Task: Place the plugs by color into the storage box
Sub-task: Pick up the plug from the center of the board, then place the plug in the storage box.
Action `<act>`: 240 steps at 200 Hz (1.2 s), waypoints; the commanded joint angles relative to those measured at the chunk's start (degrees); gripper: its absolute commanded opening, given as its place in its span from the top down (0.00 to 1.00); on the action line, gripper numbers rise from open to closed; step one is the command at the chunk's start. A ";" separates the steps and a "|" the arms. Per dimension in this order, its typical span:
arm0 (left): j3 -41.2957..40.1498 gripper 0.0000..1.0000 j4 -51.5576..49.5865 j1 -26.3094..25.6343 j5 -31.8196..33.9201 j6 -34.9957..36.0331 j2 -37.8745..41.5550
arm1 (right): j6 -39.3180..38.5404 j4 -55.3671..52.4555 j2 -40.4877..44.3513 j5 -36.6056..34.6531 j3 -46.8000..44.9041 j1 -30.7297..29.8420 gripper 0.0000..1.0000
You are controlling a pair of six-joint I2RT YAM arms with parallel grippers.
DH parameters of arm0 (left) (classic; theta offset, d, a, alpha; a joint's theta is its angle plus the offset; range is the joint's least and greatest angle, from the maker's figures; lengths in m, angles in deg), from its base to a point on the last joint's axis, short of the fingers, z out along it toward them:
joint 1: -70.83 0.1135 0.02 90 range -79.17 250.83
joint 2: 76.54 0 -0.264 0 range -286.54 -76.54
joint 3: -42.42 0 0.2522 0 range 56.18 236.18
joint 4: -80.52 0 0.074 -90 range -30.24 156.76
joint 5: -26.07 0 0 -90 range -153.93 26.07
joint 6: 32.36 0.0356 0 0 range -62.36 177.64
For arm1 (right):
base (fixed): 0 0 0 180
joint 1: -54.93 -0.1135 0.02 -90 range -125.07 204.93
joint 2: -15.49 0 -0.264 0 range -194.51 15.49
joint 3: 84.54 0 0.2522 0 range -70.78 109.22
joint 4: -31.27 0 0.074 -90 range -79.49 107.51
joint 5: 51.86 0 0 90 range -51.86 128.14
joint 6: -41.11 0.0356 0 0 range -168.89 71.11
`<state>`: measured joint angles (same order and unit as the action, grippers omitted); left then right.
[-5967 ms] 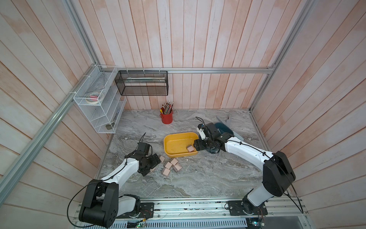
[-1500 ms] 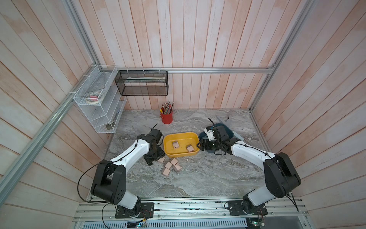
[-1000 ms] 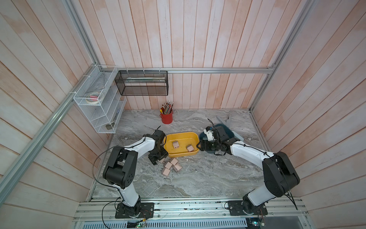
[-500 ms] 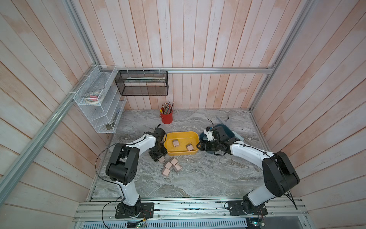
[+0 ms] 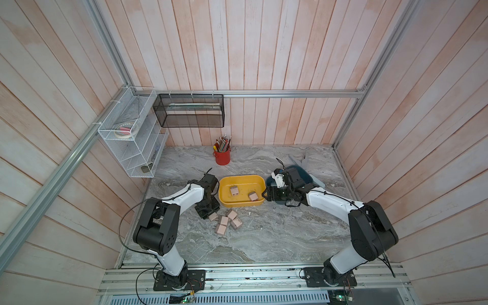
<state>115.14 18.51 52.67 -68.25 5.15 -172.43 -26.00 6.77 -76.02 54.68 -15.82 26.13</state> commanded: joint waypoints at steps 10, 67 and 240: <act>1.28 0.53 -2.45 1.56 2.04 1.37 3.99 | 0.06 -0.72 -1.01 0.69 1.68 -0.47 0.21; 14.13 0.53 -8.87 2.13 6.95 5.58 3.16 | -0.46 -0.77 -1.43 0.79 2.37 -0.47 0.21; 35.31 0.53 -8.68 -8.36 1.96 4.15 -16.38 | -0.13 -1.22 0.52 -0.58 0.47 -0.34 0.21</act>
<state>153.15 8.52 44.22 -65.51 10.02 -188.94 -26.39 6.57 -76.57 54.65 -15.12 26.13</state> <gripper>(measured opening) 0.473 0.785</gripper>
